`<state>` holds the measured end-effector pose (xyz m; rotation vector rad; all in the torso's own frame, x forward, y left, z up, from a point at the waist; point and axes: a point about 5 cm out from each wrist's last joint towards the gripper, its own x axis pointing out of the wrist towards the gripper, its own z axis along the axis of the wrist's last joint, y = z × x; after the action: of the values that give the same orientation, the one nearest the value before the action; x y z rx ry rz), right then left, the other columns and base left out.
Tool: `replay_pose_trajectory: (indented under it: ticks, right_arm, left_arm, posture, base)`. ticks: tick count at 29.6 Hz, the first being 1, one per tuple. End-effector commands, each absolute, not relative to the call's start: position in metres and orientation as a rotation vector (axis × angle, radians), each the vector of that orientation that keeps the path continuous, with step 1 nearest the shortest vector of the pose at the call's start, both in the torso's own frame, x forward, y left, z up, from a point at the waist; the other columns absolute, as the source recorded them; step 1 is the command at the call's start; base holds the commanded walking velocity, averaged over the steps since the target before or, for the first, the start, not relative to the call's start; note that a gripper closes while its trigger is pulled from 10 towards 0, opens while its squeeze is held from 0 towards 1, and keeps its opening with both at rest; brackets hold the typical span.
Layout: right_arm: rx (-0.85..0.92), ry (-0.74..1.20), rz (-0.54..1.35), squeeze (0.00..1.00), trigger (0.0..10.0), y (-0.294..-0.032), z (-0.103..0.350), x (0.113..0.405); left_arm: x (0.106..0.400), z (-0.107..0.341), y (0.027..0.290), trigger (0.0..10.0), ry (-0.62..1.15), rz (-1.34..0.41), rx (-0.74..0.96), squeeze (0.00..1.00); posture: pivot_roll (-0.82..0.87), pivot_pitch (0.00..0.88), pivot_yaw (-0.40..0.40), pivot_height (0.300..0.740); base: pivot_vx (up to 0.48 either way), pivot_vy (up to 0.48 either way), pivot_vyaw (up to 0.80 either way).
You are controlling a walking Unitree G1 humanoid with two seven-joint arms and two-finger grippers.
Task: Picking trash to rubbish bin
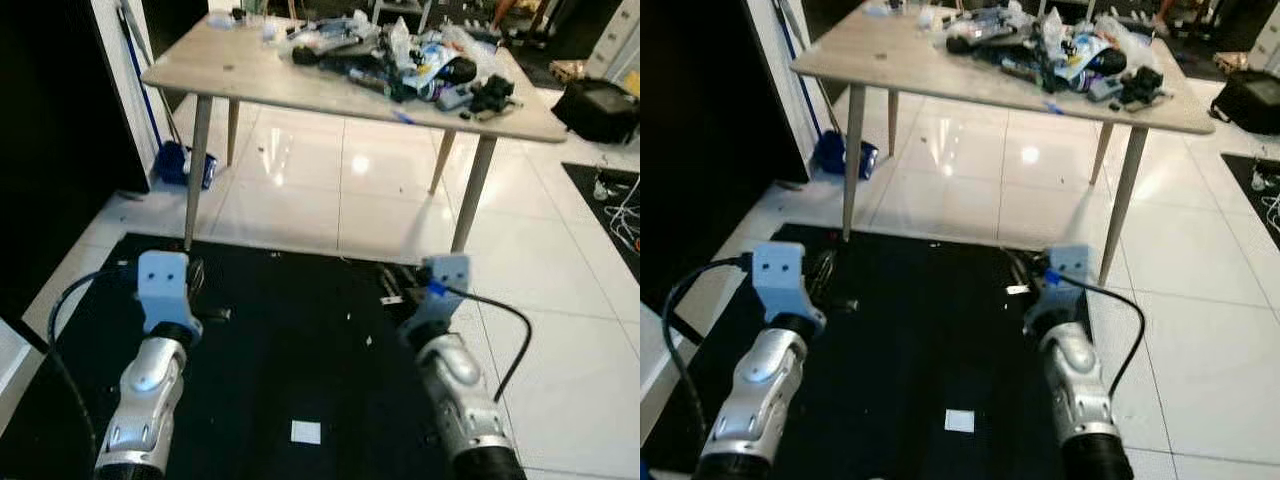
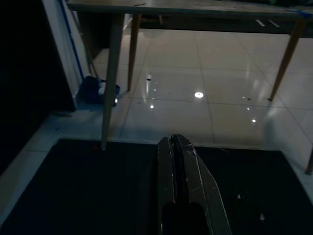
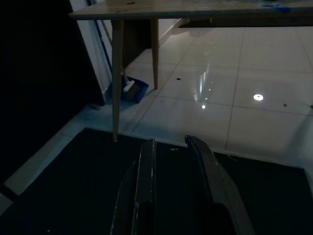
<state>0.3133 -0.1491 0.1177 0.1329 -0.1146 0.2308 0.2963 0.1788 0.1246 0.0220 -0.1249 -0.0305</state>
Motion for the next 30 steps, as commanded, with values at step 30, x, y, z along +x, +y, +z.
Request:
replay_pose_trajectory:
  ticks: [30]
  right_arm:
    - [0.125, -0.097, 0.218, 0.0, 10.0, -0.1537, 0.1153, 0.314]
  left_arm:
    - [0.2977, 0.1221, 0.1776, 10.0, -0.109, -0.041, 0.031, 0.0]
  posture:
    - [0.01, 0.117, -0.034, 0.74]
  base:
    - [0.267, 0.0, -0.09]
